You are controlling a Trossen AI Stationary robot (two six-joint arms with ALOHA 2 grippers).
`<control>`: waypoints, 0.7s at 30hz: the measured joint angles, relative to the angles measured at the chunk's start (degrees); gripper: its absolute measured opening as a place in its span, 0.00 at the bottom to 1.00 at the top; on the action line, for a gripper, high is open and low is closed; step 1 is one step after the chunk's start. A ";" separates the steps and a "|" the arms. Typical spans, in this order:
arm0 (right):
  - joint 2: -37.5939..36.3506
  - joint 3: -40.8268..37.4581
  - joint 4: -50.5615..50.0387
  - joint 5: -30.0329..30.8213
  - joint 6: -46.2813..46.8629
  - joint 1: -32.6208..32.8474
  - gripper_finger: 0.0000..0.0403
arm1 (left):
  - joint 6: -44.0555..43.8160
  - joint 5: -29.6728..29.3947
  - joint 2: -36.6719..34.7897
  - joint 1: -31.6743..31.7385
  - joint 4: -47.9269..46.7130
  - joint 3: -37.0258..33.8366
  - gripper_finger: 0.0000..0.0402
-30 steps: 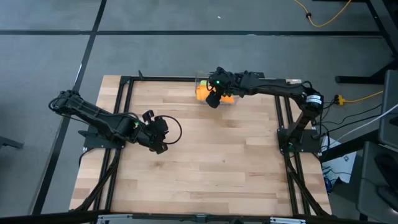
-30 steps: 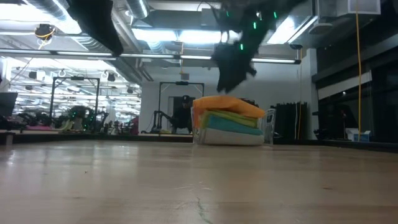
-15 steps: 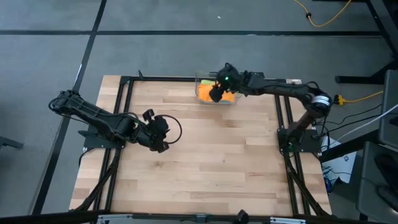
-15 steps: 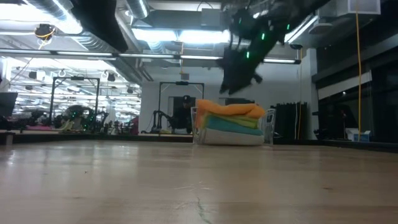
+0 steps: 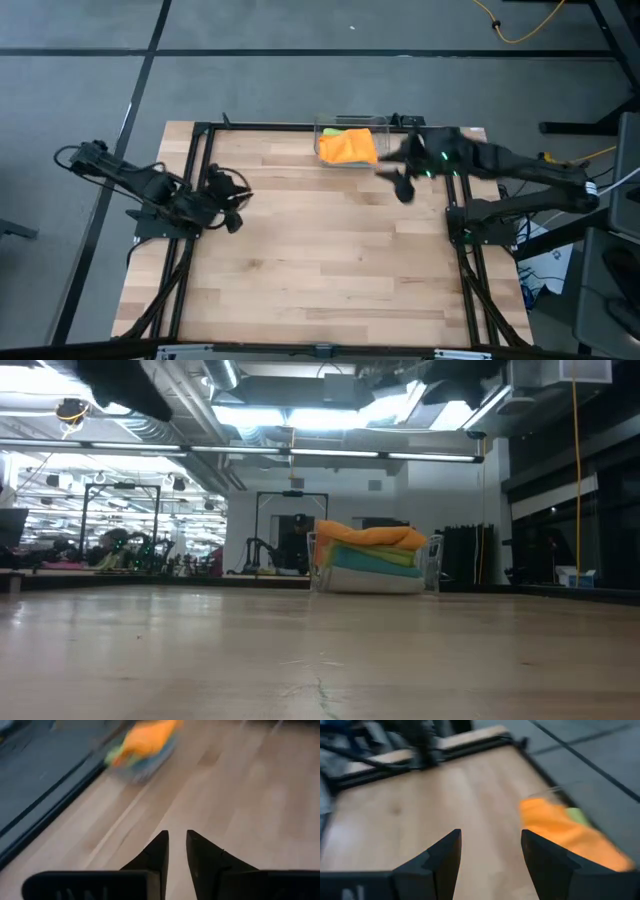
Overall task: Fold microfiber towels
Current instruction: Return to Home Position
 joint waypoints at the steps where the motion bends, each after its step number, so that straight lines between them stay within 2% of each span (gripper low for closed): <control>1: -2.62 -3.35 2.21 0.00 0.82 2.13 0.52 | 2.77 -0.64 -2.88 -0.26 6.29 -3.82 0.14; 3: -7.15 -10.86 9.32 -0.01 2.36 5.90 0.52 | 10.82 0.34 -7.99 -0.29 19.55 -11.62 0.12; 6: -12.29 -22.57 25.16 4.22 4.40 10.47 0.52 | 21.82 7.51 -13.91 0.72 36.89 -22.04 0.10; 10: -15.79 -36.97 42.88 10.84 4.48 14.49 0.52 | 27.85 15.16 -19.97 3.03 52.24 -32.78 0.07; 15: -17.13 -48.57 59.35 13.15 4.09 16.42 0.52 | 29.67 19.02 -25.50 6.35 56.55 -38.89 0.05; 17: -17.29 -51.12 62.71 13.97 2.52 16.39 0.52 | 32.54 20.98 -27.85 7.57 56.61 -39.44 0.06; 21: -19.23 -55.74 66.25 19.36 -0.04 16.26 0.52 | 36.58 22.10 -32.49 10.71 56.36 -40.35 0.06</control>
